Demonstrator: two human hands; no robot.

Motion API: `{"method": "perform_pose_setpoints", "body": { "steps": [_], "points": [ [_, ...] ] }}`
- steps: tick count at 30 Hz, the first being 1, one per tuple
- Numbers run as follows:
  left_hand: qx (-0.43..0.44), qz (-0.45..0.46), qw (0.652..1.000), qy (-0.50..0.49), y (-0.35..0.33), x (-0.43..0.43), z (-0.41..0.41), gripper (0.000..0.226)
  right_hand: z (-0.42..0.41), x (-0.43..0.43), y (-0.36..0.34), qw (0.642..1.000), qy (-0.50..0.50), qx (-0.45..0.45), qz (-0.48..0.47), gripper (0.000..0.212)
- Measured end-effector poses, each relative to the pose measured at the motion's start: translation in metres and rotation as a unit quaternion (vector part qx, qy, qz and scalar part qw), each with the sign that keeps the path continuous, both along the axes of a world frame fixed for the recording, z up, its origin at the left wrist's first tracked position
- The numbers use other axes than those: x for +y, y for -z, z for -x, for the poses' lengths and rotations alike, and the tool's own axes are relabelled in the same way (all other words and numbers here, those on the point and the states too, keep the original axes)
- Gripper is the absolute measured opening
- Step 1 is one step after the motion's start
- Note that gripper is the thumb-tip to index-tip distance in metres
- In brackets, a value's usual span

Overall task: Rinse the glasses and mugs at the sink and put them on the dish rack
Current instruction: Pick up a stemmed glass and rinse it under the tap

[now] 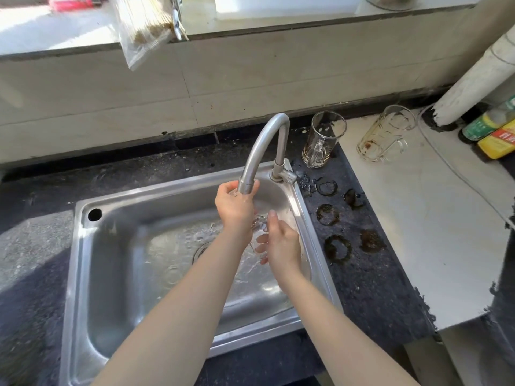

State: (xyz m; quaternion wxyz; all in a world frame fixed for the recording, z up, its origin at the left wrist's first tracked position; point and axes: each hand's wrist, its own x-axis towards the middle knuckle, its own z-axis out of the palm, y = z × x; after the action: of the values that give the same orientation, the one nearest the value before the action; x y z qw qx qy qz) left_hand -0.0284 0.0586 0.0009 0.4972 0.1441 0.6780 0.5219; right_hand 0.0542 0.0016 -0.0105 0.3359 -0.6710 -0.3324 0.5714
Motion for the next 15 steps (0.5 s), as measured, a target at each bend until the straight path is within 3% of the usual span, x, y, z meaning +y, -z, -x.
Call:
{"method": "perform_pose_setpoints", "body": {
  "steps": [4,8,12,15],
  "points": [
    [-0.169,-0.009,0.985,-0.002,-0.007,0.004,0.005,0.022,-0.008,0.005,-0.005,1.000,-0.008,0.008,0.024,0.038],
    [-0.300,-0.069,0.951,0.037,-0.008,-0.003,0.014,0.036,-0.016,0.012,-0.018,0.982,-0.048,0.114,0.141,0.041],
    [-0.400,-0.122,0.905,0.077,-0.013,-0.012,0.022,0.009,-0.021,0.015,-0.024,0.962,-0.098,0.162,0.195,0.045],
    [-0.395,-0.070,0.914,0.057,-0.017,-0.010,0.021,0.012,-0.021,0.014,-0.022,0.970,-0.086,0.135,0.185,0.044]
  ]
}}
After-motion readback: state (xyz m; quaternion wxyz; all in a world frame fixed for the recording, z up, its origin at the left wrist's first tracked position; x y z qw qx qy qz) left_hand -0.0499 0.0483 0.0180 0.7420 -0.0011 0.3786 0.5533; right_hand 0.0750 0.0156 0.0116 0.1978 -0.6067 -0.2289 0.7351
